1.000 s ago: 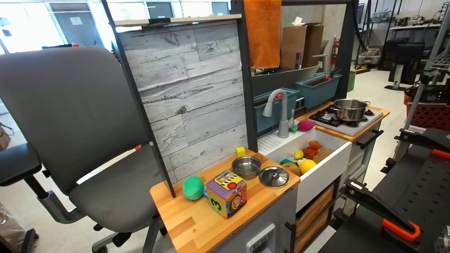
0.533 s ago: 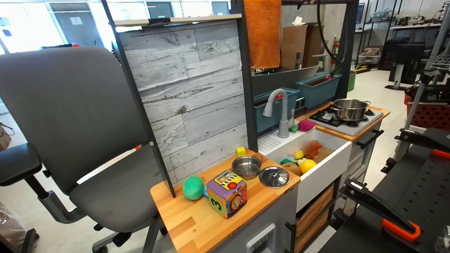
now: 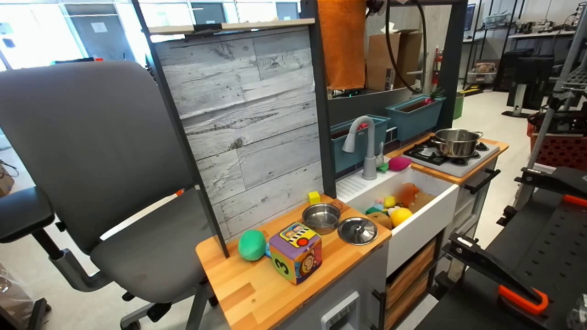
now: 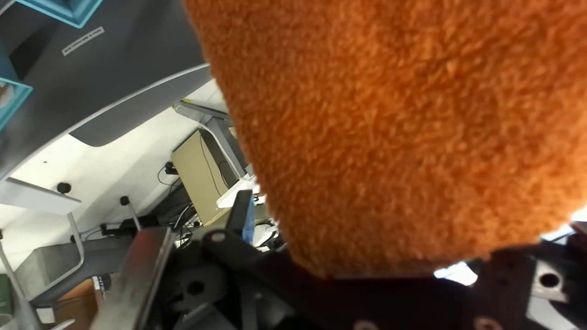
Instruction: Move the pee plush toy and pick up the cloth and drop it on the counter, then pick up the pink plush toy from the sink and put it in the pot
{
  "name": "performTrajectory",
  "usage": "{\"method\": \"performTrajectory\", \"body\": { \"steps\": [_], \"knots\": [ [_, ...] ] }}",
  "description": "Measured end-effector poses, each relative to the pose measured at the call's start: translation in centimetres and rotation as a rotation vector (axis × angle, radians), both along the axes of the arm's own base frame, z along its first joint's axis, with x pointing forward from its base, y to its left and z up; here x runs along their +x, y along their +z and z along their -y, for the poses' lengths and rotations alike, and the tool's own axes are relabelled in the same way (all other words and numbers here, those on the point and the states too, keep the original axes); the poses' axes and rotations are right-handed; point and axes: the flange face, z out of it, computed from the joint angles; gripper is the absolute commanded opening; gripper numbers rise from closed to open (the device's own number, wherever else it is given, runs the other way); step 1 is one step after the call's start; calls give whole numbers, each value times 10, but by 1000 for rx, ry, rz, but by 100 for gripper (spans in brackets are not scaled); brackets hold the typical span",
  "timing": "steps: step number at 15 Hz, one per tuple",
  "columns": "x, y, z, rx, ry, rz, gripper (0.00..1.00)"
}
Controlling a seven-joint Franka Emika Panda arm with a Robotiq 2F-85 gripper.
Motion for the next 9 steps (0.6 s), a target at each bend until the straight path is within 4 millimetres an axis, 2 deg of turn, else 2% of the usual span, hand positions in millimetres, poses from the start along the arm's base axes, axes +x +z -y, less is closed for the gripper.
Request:
{"method": "performTrajectory", "body": {
  "steps": [4,5,6,9],
  "knots": [
    [1,-2,-18,-10,28,-5,100],
    [1,-2,-23,-11,35,-6,75],
    [2,-3,-27,-12,42,-8,74],
    [3,-5,-38,-7,70,-36,51]
  ]
}}
